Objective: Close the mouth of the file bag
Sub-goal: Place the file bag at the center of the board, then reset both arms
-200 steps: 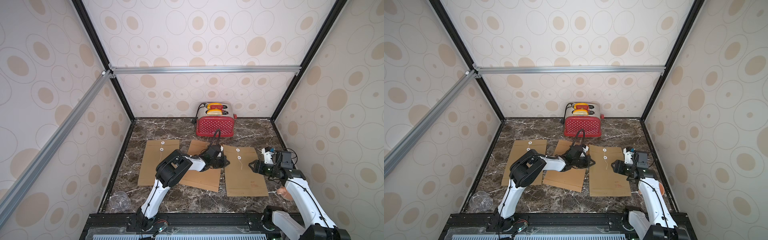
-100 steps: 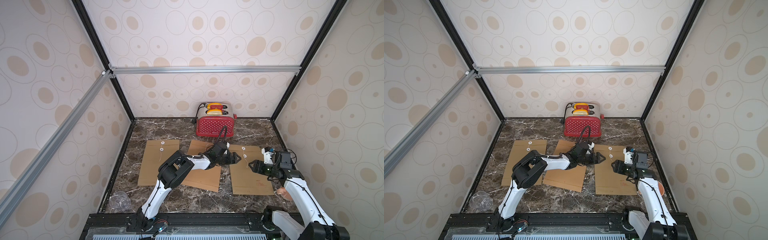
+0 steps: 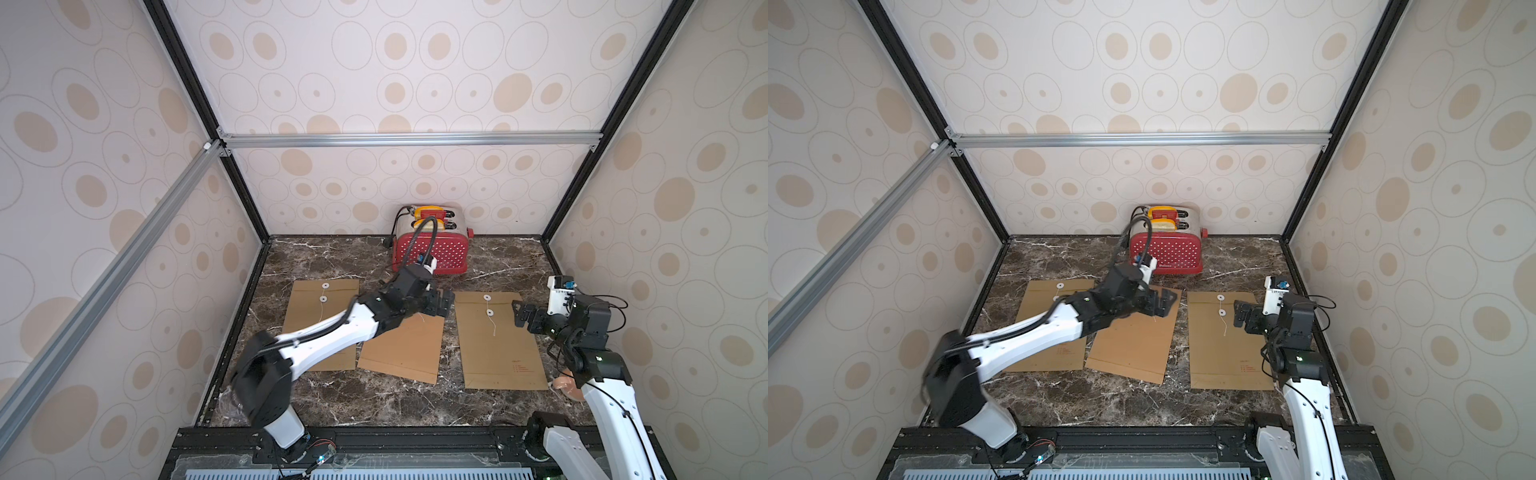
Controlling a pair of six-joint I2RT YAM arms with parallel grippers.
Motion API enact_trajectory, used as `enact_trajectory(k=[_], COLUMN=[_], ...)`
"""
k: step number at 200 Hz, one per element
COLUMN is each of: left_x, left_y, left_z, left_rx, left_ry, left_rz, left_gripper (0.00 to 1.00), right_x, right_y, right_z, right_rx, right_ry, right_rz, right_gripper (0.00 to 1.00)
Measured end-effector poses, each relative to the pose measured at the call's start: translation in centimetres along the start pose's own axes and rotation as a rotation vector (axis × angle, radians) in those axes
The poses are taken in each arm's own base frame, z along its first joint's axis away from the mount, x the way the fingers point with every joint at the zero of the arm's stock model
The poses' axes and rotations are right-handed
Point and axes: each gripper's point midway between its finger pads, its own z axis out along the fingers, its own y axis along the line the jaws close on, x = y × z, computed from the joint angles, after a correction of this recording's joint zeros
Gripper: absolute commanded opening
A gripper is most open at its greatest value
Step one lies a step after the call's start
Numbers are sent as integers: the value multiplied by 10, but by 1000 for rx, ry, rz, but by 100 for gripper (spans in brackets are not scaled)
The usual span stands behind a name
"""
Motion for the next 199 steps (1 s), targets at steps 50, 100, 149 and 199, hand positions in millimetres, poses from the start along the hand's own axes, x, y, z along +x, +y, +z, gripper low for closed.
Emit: enact_trajectory(k=[50,100,149,199], left_x=[-19,176,160,153], left_y=[157,282,347,397], left_z=[-108,-80,-80,-86], left_rx=[-554,-808,-884,-844], left_ry=[-230,212,82,-45], left_rz=[233,399,233,24], left_gripper=[99,99,99,99], right_x=[96,106,98,73], right_y=[-37,-54,-59,-55], right_z=[57,100,132,148], right_rx=[118,162,156,181], right_ry=[44,-1,-51,-65], right_rz=[-138,-183,-224,-259], right_gripper=[98,95,99,99])
